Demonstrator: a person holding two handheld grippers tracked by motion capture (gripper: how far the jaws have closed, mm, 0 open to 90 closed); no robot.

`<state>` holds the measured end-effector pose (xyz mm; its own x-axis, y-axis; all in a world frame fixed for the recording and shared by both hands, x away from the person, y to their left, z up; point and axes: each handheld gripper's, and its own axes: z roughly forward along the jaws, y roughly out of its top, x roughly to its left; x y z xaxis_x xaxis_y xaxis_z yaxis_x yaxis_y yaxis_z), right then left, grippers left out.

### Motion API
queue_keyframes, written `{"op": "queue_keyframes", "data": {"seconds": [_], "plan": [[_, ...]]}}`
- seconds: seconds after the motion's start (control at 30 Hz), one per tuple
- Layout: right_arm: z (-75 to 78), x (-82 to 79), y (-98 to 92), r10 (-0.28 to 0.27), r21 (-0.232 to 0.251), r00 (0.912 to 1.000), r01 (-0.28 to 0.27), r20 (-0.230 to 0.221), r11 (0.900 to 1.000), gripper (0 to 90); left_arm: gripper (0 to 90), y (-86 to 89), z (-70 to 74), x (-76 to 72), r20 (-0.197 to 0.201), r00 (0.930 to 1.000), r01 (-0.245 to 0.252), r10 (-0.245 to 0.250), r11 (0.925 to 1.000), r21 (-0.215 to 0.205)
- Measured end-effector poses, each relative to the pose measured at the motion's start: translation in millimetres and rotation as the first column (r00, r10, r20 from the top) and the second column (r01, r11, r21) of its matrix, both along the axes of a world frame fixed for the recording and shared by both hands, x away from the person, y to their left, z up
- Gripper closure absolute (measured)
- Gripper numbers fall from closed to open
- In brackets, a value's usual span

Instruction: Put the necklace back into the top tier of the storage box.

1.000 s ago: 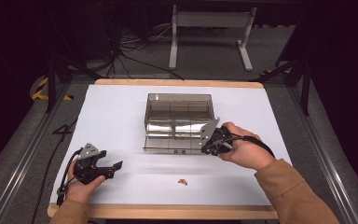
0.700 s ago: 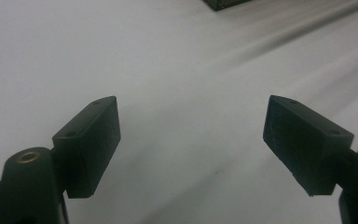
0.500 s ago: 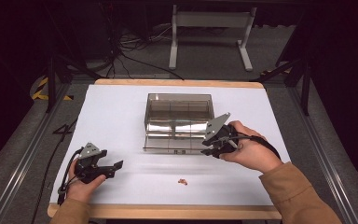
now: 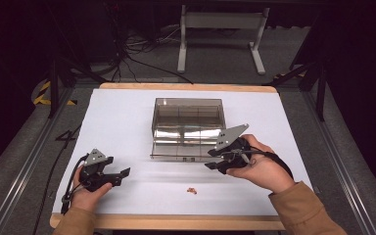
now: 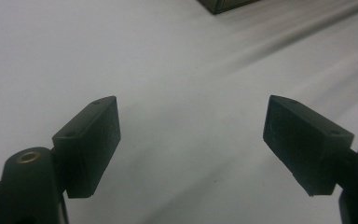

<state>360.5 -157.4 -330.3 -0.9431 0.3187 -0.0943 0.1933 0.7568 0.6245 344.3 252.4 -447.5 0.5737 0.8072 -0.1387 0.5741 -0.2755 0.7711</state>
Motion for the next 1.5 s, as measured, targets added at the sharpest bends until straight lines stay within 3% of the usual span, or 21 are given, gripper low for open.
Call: {"op": "queue_keyframes", "data": {"seconds": [0.23, 0.6, 0.9, 1.0, 1.23, 1.5], "plan": [[-9.4, -12.0, 10.2, 0.024, 0.044, 0.9996, -0.023, -0.015, 0.999, 53.8, 19.5, 1.3, 0.6, -1.6, 0.001, 1.0, -0.006, 0.006, 1.0, 0.0], [-25.3, -19.3, 17.5, 0.008, 0.127, 0.9989, -0.002, -0.046, 0.992, 52.5, 19.6, 2.4, 0.5, -2.9, -0.003, 1.0, -0.007, 0.007, 1.0, -0.003], [-32.9, -23.8, 19.7, -0.006, 0.147, 0.9994, 0.011, -0.034, 0.989, 49.1, 19.6, 2.3, 0.4, -2.7, 0.003, 1.0, -0.007, 0.007, 1.0, -0.002], [-35.0, -24.3, 20.8, -0.023, 0.132, 0.9992, 0.027, -0.031, 0.991, 49.1, 19.6, 1.8, 0.6, -3.0, 0.003, 1.0, -0.004, 0.004, 1.0, -0.002], [-43.6, -23.6, 25.3, -0.089, 0.155, 0.9922, 0.102, -0.088, 0.983, 49.6, 19.7, 1.6, 0.8, -3.2, 0.003, 1.0, -0.001, 0.001, 1.0, -0.001], [-52.8, -23.3, 32.0, -0.093, 0.117, 0.9904, 0.105, -0.102, 0.988, 53.8, 19.8, 1.7, 0.9, -3.2, 0.003, 1.0, 0.0, 0.0, 1.0, -0.001]]}}
